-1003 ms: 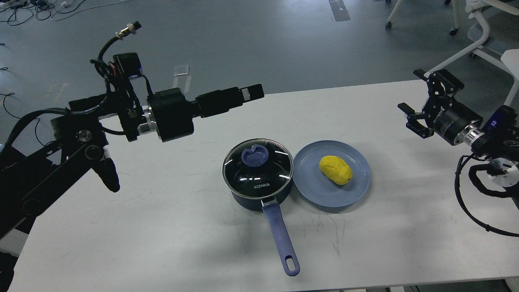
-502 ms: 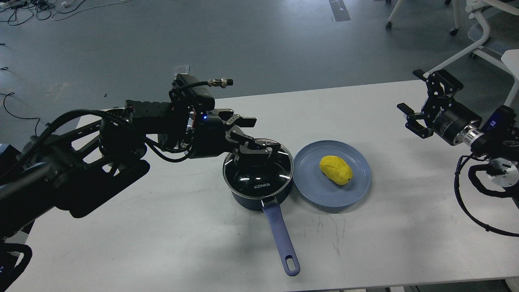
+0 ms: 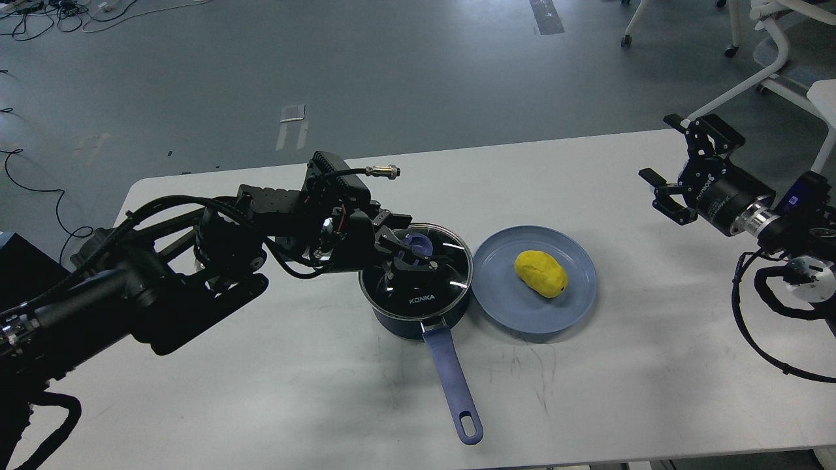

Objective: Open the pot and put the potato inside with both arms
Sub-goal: 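Lower the left gripper and grasp the lid's blue knob, then lift the lid off the pot and set it on the table beside it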

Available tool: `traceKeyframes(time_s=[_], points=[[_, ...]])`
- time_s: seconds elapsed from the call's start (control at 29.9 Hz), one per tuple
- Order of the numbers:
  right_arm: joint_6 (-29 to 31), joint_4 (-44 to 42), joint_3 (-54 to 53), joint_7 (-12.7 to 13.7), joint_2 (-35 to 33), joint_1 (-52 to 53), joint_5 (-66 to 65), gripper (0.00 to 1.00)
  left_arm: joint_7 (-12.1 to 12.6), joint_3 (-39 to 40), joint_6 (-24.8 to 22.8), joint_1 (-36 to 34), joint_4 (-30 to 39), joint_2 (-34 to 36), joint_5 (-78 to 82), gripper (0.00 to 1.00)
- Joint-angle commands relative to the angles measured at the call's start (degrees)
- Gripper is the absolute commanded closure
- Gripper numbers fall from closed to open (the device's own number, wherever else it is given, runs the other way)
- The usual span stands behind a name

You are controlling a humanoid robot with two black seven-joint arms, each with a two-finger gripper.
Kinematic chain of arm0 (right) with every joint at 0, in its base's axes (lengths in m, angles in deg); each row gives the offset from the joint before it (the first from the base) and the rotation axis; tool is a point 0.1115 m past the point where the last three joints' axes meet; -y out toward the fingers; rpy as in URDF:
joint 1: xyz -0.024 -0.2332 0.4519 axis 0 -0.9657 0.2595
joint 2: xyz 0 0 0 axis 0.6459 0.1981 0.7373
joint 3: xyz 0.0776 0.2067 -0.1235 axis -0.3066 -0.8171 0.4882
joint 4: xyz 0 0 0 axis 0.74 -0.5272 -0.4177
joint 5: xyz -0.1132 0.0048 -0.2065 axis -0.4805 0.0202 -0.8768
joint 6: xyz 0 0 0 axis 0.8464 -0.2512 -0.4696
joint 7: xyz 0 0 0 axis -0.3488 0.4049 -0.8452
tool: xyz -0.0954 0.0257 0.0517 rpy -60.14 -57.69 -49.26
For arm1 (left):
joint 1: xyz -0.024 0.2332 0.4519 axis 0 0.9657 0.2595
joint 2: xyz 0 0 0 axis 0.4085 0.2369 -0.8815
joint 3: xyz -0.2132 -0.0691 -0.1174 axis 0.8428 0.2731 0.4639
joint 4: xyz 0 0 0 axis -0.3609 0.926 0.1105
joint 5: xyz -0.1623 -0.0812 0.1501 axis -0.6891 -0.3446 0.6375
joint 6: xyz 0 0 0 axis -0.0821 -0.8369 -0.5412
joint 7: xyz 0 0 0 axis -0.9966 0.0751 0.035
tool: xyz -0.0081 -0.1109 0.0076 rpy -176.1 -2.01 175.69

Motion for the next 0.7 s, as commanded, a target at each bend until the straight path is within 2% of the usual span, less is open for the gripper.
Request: traceKeyframes(time_s=[0.0, 0.43, 0.67], points=[[0.0, -0.02, 0.09, 0.0, 0.07, 0.0, 0.0, 0.0, 0.07, -0.04, 0.22, 1.02, -0.26, -0.1, -0.09, 0.02], [0.0, -0.02, 0.36, 0.0, 0.07, -0.09, 0.0, 0.0, -0.02, -0.12, 0.4, 2.16, -1.4, 0.08, 0.0, 0.09], [0.0, -0.02, 0.36, 0.0, 0.07, -0.09, 0.0, 0.0, 0.07, -0.39, 0.4, 2.34, -1.49, 0.17, 0.0, 0.26]])
